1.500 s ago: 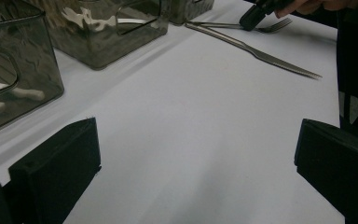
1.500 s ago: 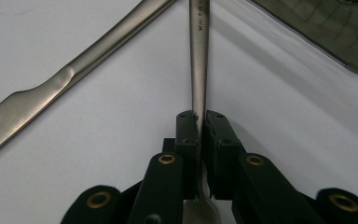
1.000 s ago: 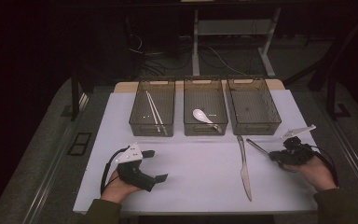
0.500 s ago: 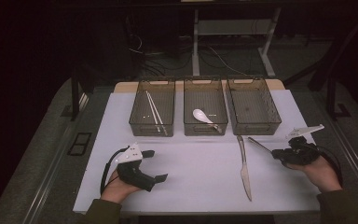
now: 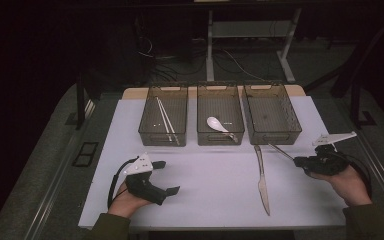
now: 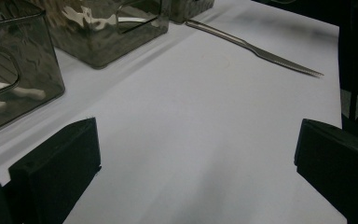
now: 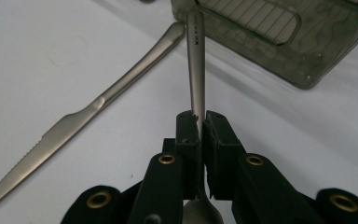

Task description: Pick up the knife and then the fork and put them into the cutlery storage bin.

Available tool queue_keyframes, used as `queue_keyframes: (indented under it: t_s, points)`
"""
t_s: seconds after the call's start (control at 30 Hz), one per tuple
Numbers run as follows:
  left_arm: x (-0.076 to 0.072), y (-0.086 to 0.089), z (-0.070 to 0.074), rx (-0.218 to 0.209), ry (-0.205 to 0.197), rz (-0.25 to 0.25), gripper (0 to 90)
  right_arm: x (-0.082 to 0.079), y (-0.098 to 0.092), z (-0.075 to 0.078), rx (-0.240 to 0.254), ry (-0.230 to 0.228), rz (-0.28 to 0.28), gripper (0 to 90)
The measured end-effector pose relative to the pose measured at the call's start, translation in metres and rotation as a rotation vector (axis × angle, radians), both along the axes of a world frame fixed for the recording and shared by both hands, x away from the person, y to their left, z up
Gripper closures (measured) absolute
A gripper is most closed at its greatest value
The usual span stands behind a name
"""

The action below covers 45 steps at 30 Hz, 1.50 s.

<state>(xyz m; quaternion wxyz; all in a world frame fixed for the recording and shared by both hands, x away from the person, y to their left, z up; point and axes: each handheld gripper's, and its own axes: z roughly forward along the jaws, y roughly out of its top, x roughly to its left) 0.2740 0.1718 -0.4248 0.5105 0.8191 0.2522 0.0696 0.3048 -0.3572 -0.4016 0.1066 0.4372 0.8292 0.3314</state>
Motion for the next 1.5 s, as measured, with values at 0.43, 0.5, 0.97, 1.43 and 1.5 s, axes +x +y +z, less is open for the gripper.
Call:
queue_keyframes:
  t_s: [0.43,0.5,0.97,1.43,1.5]
  points:
    - [0.0,0.0,0.0,-0.001,0.002,0.003,0.0,0.0,-0.007,0.017,0.061,-0.043,-0.013,84.3]
    - [0.0,0.0,0.0,0.0,0.002,0.003,0.0,0.0,-0.007,0.021,0.067,-0.052,-0.011,84.3]
    - [0.001,0.0,-0.001,0.0,0.007,0.005,0.0,0.015,-0.002,0.035,0.095,-0.095,-0.016,84.3]
    - [0.0,0.0,-0.001,-0.004,0.007,0.01,0.0,0.034,0.002,0.049,0.097,-0.134,-0.045,84.3]
    - [0.0,0.0,-0.001,-0.005,0.007,0.011,0.0,0.039,0.003,0.052,0.103,-0.14,-0.048,84.3]
